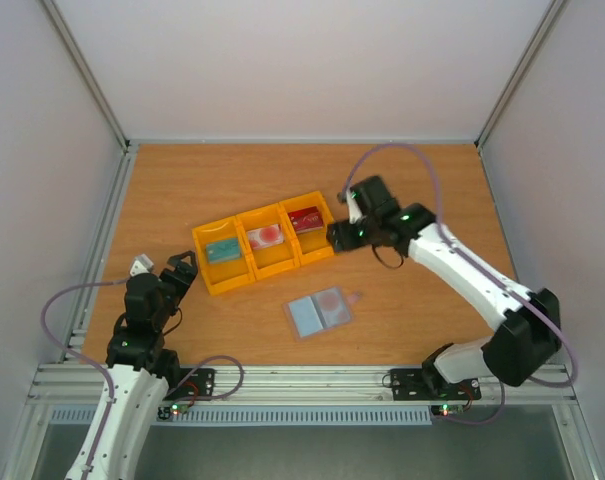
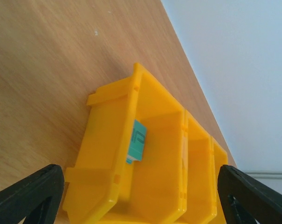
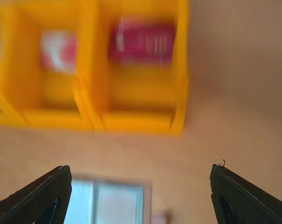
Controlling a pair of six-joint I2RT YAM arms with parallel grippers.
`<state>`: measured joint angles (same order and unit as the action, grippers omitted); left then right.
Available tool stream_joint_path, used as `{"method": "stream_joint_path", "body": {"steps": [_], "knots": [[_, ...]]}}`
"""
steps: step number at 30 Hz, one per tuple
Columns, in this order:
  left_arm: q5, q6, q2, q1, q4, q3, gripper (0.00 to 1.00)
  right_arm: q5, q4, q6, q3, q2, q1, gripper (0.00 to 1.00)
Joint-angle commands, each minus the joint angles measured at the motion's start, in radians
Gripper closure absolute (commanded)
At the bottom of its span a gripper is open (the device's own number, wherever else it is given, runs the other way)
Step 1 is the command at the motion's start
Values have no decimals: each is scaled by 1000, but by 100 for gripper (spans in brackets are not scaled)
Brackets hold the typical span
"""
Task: Take the credit cards out of the card holder
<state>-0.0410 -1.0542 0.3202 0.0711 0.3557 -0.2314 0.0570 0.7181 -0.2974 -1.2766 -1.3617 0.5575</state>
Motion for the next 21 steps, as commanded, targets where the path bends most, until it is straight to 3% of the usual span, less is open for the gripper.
{"method": "stream_joint_path", "body": {"steps": [1, 2, 5, 8, 12, 14, 15, 16, 17, 19, 21], "knots": [[-104, 80, 8, -7, -175, -3, 8, -6, 191, 251, 117, -42, 87, 19], [-146, 105, 28, -5, -229, -9, 2, 5, 186, 267, 141, -57, 98, 20], [-308, 231, 143, 37, -438, -54, 1, 38, 168, 282, 189, -91, 122, 24], [-489, 424, 272, 135, -503, -164, 1, 64, 143, 280, 241, -124, 131, 25], [-789, 813, 418, 318, -190, -386, 1, 145, 84, 274, 307, -149, 131, 31], [-892, 1235, 504, 397, 114, -499, 1, 211, 39, 281, 340, -162, 130, 35], [-886, 1410, 542, 436, 272, -547, 1, 238, 17, 285, 352, -168, 131, 37], [-842, 1711, 583, 481, 454, -579, 1, 255, 2, 286, 361, -175, 130, 40], [-776, 1878, 621, 535, 537, -594, 1, 260, -8, 289, 368, -180, 130, 42], [-631, 2222, 696, 599, 572, -577, 4, 243, -21, 291, 377, -195, 131, 47], [-528, 2355, 781, 630, 494, -535, 13, 224, -30, 292, 383, -215, 131, 52]]}}
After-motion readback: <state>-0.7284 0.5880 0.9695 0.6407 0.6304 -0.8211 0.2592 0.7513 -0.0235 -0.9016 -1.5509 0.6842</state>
